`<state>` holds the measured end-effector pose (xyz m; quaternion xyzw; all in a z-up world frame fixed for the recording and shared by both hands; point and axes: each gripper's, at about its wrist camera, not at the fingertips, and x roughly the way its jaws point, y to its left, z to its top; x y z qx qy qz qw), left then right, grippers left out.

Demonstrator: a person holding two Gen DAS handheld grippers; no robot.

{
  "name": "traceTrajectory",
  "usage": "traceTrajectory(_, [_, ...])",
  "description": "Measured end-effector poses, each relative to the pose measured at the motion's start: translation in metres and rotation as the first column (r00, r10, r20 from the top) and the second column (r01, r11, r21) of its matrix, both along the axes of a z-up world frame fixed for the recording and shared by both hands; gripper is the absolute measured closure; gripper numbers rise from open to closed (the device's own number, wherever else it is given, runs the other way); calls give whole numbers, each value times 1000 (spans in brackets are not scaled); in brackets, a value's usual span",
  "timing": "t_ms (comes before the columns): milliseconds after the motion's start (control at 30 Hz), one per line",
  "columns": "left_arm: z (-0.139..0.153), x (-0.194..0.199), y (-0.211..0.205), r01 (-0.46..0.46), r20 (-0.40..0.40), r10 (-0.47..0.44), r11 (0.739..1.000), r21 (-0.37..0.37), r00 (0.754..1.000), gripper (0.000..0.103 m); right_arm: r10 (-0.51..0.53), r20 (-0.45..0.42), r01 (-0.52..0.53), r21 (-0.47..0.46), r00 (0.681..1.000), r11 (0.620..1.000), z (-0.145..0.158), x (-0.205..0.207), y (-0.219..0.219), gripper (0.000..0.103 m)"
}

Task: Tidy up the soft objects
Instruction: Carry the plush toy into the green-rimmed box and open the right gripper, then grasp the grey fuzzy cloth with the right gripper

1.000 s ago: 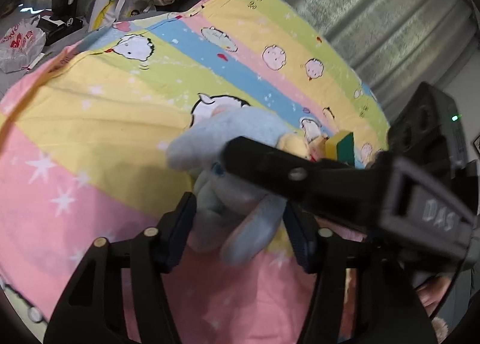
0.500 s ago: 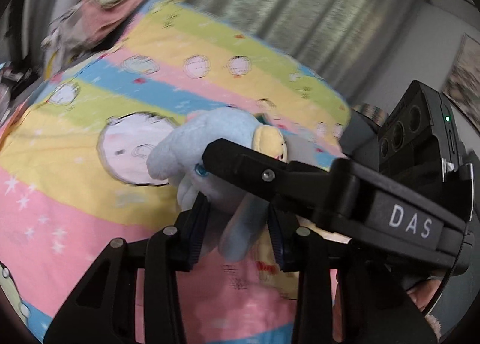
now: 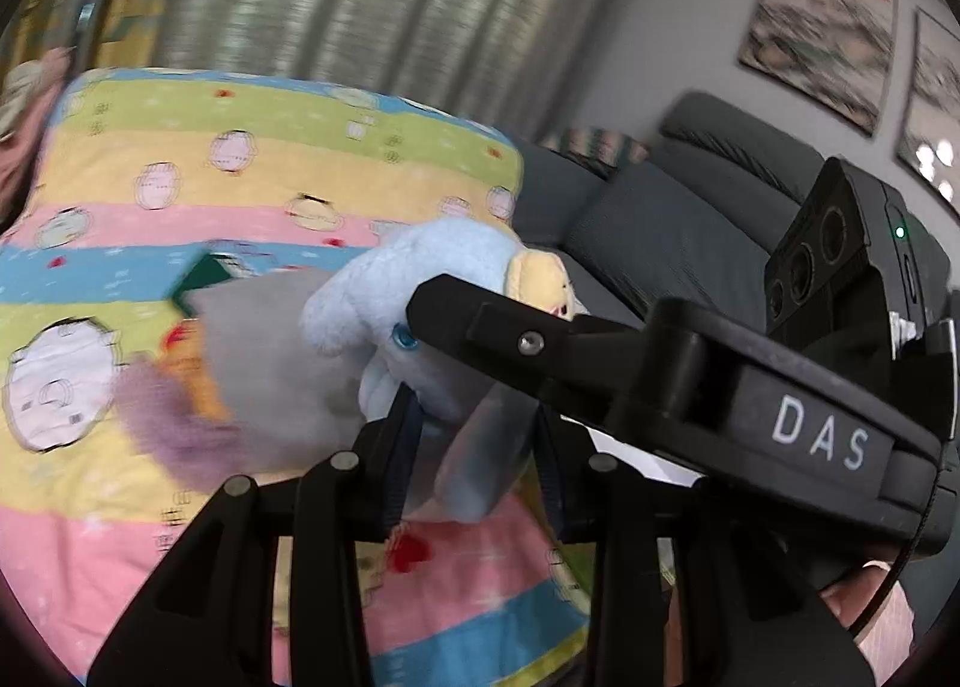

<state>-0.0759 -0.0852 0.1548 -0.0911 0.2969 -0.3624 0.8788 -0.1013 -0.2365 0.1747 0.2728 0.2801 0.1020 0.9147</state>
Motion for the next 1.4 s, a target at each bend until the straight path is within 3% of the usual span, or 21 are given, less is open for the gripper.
traceTrajectory(233, [-7,-1,-77,149,-19,-148,988,29,989,70,-172,-34,172,16,985,985,-10,-32,-66,34])
traceTrajectory(433, [-24,-6,-127,222,-80,-217,974,52,973,70,-282,-107,285,13,953,958,-28,-44,-110,34])
traceTrajectory(600, [-33,-5,-152,262,-115,-254,963,65,960,71,-315,-151,329,75,937,941,-47,-51,-141,34])
traceTrajectory(933, [-58,-2,-177,313,-248,-297,949,29,922,67,-413,-258,434,29,873,900,-66,-56,-168,34])
traceTrajectory(1000, [-56,-4,-175,315,-246,-302,949,14,921,61,-433,-250,453,24,866,891,-65,-59,-171,33])
traceTrajectory(1100, [-42,-7,-160,294,-205,-287,956,4,936,46,-460,-214,470,-3,862,883,-57,-63,-168,18])
traceTrajectory(1167, [-34,-8,-148,268,-186,-265,963,-5,946,29,-488,-172,489,-40,855,871,-48,-66,-163,15])
traceTrajectory(1400, [-17,-2,-78,93,-138,-89,996,18,986,15,-463,-16,458,-112,886,882,-15,-67,-126,1])
